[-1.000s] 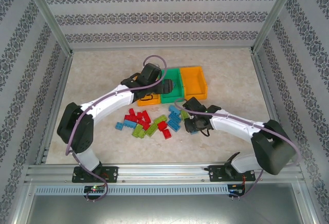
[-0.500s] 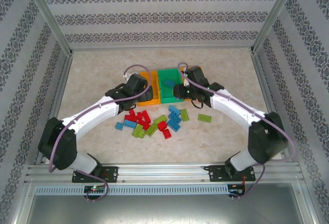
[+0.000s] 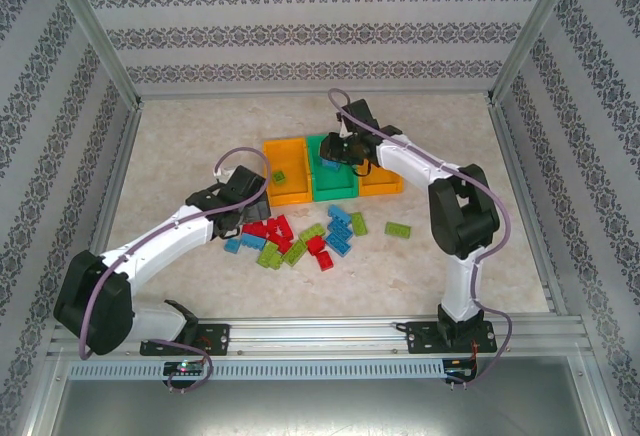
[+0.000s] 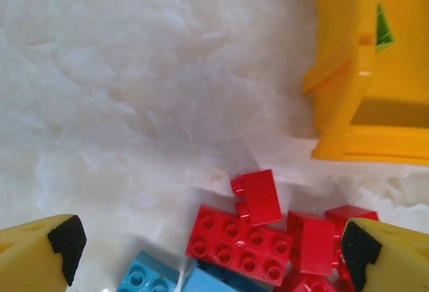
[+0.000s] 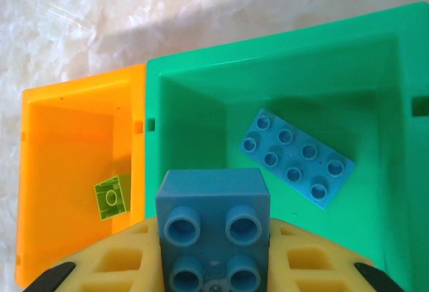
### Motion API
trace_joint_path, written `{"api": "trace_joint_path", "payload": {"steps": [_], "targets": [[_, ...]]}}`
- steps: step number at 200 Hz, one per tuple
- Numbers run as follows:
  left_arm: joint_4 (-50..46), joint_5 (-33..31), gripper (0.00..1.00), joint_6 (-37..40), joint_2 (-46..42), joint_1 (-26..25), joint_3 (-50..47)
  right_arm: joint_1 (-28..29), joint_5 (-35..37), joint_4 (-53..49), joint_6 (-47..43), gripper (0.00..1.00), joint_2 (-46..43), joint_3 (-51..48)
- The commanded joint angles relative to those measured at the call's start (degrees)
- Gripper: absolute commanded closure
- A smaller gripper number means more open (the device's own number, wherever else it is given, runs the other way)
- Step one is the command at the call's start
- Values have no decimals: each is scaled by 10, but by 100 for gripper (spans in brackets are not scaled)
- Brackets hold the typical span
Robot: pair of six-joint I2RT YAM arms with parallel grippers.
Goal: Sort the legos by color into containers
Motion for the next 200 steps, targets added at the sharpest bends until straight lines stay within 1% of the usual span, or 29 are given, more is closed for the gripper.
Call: {"api": "trace_joint_path", "payload": {"steps": [1, 28, 39, 57, 74, 100, 117, 145, 169, 200], "targets": [[-41, 11, 3, -7, 19, 7, 9, -2, 3, -37, 11, 72, 19, 33], [-18, 58, 14, -20, 44, 18, 6, -2, 5, -37, 15, 69, 27, 36], [-6, 71, 17, -25, 51, 23, 4, -2, 5, -37, 14, 68, 29, 37], [7, 91, 18, -27, 61, 30, 5, -2, 2, -40, 11, 65, 33, 41], [11, 106, 18, -28, 75, 39, 10, -1, 5, -45, 9, 60, 36, 47], [18, 127, 18, -29, 101, 47, 18, -1, 5, -44, 9, 57, 35, 47], [23, 134, 19, -28, 119, 50, 26, -1, 4, -44, 8, 49, 33, 46], [30, 140, 20, -22, 138, 53, 41, 1, 2, -44, 2, 43, 18, 38], [31, 141, 22, -16, 152, 54, 51, 3, 5, -40, 0, 41, 1, 26], [37, 149, 29, -10, 170, 59, 59, 2, 9, -33, -1, 40, -34, -2]]}}
